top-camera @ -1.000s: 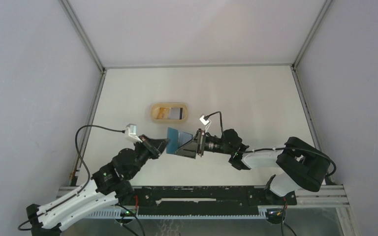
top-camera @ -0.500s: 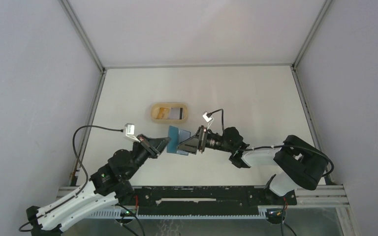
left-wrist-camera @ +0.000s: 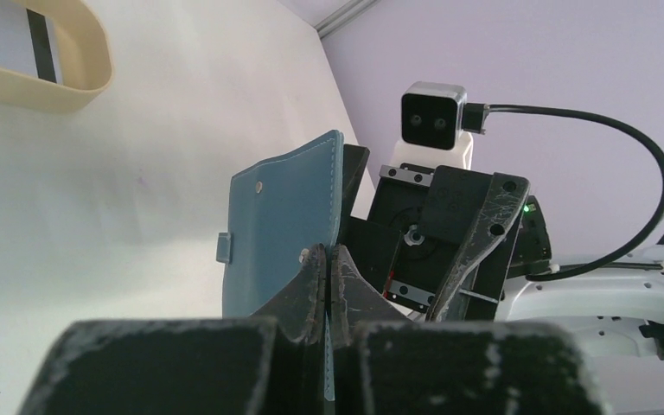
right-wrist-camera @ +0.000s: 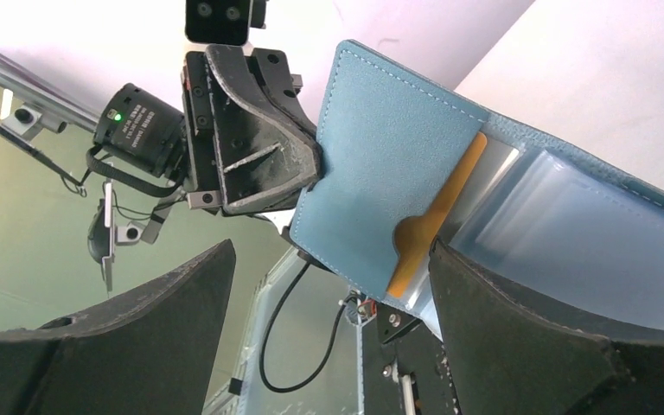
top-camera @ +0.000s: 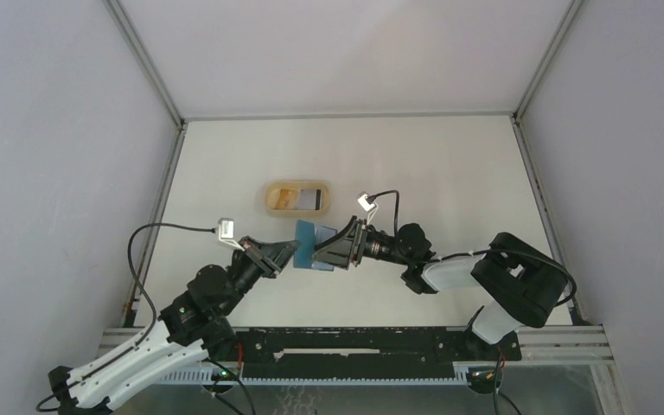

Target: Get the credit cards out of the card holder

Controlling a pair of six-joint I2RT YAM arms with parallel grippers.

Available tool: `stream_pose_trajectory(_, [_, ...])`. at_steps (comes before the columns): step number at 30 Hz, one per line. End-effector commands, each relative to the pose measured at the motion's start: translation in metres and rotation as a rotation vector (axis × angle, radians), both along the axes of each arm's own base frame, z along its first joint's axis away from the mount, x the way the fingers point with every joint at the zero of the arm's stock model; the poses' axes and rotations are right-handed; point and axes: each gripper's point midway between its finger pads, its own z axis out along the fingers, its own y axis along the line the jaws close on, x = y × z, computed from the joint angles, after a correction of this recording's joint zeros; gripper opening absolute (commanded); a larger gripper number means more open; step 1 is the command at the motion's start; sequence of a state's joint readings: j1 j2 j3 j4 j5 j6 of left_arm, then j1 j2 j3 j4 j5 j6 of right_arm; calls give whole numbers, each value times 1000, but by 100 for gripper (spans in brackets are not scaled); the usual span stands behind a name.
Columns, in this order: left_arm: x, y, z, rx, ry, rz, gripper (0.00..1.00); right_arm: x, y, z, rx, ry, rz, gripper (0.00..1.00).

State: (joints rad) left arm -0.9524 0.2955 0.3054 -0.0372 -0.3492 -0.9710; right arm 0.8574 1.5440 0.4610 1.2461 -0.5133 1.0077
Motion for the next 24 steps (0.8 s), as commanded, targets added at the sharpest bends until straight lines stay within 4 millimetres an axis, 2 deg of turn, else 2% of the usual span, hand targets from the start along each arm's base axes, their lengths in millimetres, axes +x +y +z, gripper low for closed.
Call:
stream_pose_trajectory(1, [-2,0,14,-85,-35,-17,0,-3,-1,30,101,-65,31,90])
stream_pose_trajectory(9, [-3,5,17,-114,-38,-10,0,-5,-5,34,142,-62,38,83])
stream_pose_trajectory(20, [-2,4,8,-103,-17,-13,0,0,-8,44,180,-88,7,69])
stream_pose_trajectory(24, [-3,2,5,-97,-10,-21,0,6,-11,47,188,-88,-21,55])
